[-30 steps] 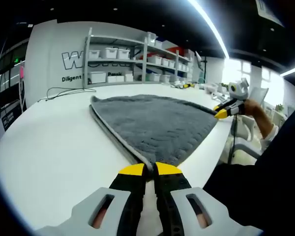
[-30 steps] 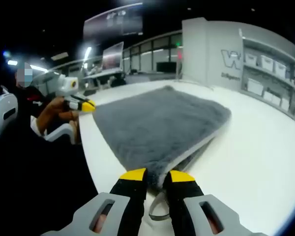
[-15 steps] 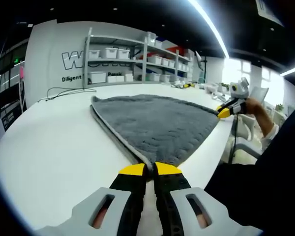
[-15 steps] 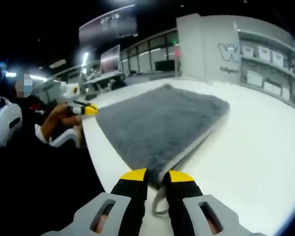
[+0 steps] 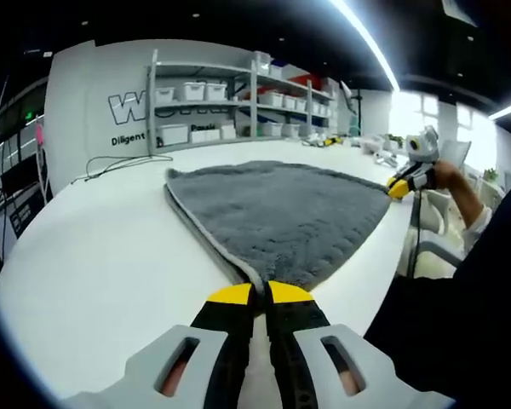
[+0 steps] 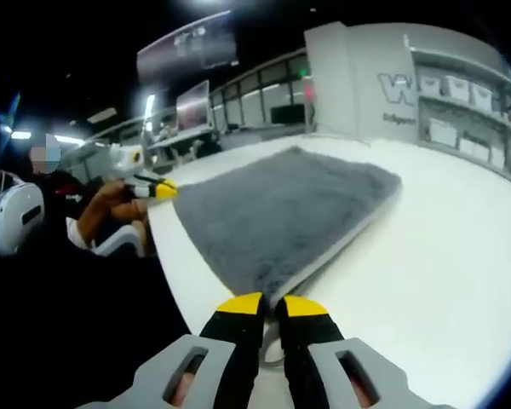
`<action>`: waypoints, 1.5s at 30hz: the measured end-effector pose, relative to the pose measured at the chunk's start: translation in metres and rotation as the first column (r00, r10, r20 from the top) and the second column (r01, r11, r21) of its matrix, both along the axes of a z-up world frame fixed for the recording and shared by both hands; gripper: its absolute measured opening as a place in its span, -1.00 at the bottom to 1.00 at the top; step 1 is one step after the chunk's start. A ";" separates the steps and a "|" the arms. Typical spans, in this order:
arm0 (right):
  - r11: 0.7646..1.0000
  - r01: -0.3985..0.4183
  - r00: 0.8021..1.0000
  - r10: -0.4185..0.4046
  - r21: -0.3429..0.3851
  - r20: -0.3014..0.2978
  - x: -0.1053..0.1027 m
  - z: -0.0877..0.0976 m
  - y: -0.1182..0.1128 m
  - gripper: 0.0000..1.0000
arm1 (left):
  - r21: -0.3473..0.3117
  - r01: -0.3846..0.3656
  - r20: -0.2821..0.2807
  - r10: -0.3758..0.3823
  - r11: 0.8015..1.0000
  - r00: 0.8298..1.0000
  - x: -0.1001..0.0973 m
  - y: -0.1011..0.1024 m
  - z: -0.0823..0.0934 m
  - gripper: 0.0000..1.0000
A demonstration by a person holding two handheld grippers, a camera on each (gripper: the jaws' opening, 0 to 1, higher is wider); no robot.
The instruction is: Open the folded towel by lifting each exposed corner and separating the folded layers until the towel lies flat within the target outline without major curled edges
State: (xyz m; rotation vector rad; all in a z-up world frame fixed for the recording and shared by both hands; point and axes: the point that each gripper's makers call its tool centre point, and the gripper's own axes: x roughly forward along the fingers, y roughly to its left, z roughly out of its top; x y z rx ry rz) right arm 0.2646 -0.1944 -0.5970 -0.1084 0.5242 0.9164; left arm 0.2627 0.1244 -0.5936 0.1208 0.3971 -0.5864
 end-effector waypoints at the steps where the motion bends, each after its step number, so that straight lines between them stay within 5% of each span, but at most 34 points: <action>1: 1.000 -0.001 1.000 0.001 0.000 0.001 0.000 0.000 0.000 -0.94 | 0.004 -0.001 0.000 0.001 1.000 1.000 0.001 0.001 0.000 -0.90; 24: 1.000 -0.022 0.999 0.022 0.007 -0.026 -0.006 -0.001 0.004 -0.95 | -0.004 -0.029 -0.006 0.029 1.000 1.000 0.020 0.012 0.000 -0.91; 45: 0.990 -0.135 0.989 0.137 0.030 -0.056 -0.025 0.000 0.036 -0.98 | -0.007 -0.109 0.002 0.109 0.994 0.994 0.032 0.036 0.001 -0.91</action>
